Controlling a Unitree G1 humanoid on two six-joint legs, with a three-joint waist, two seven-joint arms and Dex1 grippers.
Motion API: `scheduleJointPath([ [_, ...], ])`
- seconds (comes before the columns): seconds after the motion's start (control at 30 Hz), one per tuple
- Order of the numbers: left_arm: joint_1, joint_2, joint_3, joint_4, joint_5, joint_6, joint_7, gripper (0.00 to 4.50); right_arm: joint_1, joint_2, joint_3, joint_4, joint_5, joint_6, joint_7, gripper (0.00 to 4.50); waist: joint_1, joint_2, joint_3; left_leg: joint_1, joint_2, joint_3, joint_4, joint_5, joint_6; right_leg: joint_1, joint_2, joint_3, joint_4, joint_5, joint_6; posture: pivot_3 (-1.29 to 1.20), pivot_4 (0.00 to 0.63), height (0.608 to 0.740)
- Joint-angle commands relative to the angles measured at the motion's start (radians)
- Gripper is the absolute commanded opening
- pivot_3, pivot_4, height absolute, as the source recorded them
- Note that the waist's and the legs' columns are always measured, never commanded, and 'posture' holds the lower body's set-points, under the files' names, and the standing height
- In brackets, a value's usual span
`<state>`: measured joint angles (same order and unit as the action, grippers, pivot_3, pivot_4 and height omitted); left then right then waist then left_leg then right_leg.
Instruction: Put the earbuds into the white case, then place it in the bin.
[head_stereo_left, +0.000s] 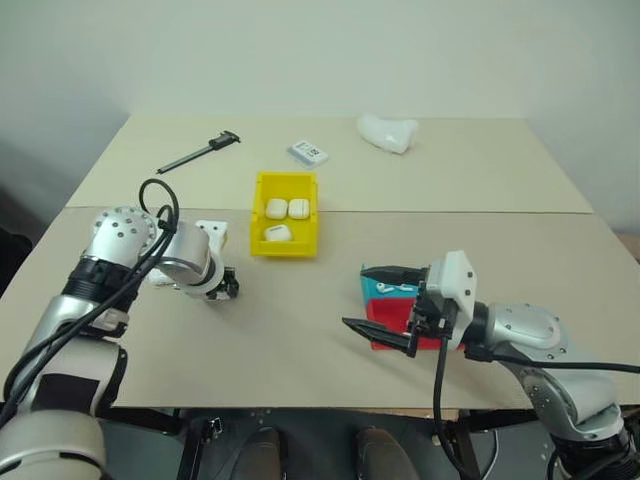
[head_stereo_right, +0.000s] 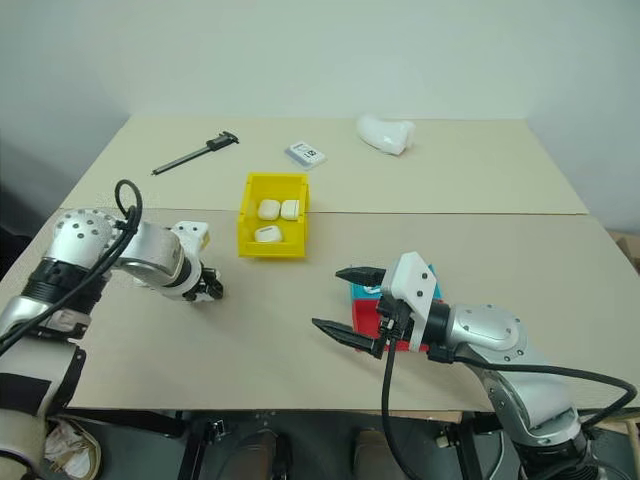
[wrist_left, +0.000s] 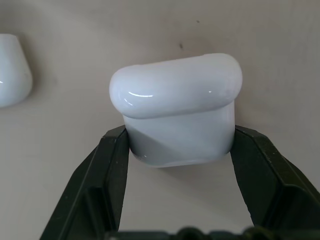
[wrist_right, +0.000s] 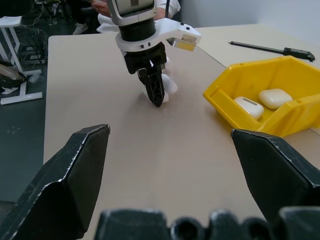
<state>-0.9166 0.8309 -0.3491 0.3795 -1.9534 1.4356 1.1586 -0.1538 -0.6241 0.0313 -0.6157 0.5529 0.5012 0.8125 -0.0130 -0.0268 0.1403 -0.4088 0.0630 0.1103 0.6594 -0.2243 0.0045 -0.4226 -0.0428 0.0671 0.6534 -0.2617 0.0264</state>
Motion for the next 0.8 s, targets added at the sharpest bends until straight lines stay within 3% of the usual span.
scheduleJointPath([
  [0.03,0.030,0.127,0.093,-0.143,0.041,0.034,-0.138,2.78,0.005,-0.012,-0.017,-0.033,0.008,-0.031,0.015,4.50,-0.004,0.000,0.000,0.000,0.000,0.000,0.000,0.000,0.000,0.000,0.000,0.000,0.000,0.000,0.000,0.00,0.150,0.740],
  [0.1,0.087,0.195,0.172,-0.230,0.101,0.023,-0.278,2.78,0.001,-0.017,-0.020,-0.026,0.010,-0.032,0.024,4.50,-0.004,0.000,0.000,0.000,0.000,0.000,0.000,0.001,-0.001,-0.001,0.000,0.000,0.000,0.000,0.000,0.00,0.150,0.740],
  [0.2,0.247,0.260,0.344,-0.440,0.310,-0.102,-0.607,2.78,-0.021,-0.031,-0.033,-0.002,0.017,-0.034,0.048,4.50,0.001,0.000,0.000,0.001,0.000,0.003,0.000,0.001,-0.001,0.001,0.000,0.000,0.000,0.000,-0.001,0.00,0.150,0.740],
  [0.3,0.495,0.280,0.479,-0.662,0.645,-0.427,-0.976,2.78,-0.052,-0.050,-0.055,0.031,0.029,-0.034,0.077,4.50,0.003,0.000,0.000,0.002,0.000,0.008,-0.001,0.001,-0.002,0.002,-0.001,-0.001,0.000,-0.001,-0.001,0.00,0.150,0.740],
  [0.37,0.635,0.233,0.504,-0.749,0.897,-0.702,-1.120,2.78,-0.074,-0.069,-0.067,0.050,0.030,-0.039,0.101,4.50,0.010,0.000,0.000,0.002,0.001,0.008,-0.002,0.002,-0.004,0.002,-0.001,-0.002,-0.001,-0.001,-0.002,0.00,0.150,0.740],
  [0.4,0.660,0.208,0.505,-0.759,0.958,-0.767,-1.168,2.78,-0.083,-0.081,-0.074,0.060,0.027,-0.046,0.115,4.50,0.014,0.000,0.000,0.002,0.001,0.008,-0.002,0.002,-0.004,0.002,-0.001,-0.003,-0.004,0.000,-0.003,0.00,0.150,0.740],
  [0.6,0.618,0.026,0.574,-0.685,0.894,-0.925,-1.692,2.78,-0.154,-0.144,-0.110,0.103,0.041,-0.037,0.170,4.50,0.028,0.000,0.000,0.000,0.001,0.008,-0.002,-0.003,0.005,0.003,-0.001,-0.005,-0.005,0.000,-0.003,0.00,0.150,0.740],
  [0.8,0.485,-0.090,0.524,-0.638,0.903,-0.962,-2.003,2.78,-0.195,-0.208,-0.140,0.118,0.060,-0.006,0.212,4.50,0.023,0.000,0.000,-0.001,0.002,0.007,0.000,-0.004,0.007,0.003,0.000,-0.004,-0.005,0.001,-0.002,0.00,0.150,0.740],
])
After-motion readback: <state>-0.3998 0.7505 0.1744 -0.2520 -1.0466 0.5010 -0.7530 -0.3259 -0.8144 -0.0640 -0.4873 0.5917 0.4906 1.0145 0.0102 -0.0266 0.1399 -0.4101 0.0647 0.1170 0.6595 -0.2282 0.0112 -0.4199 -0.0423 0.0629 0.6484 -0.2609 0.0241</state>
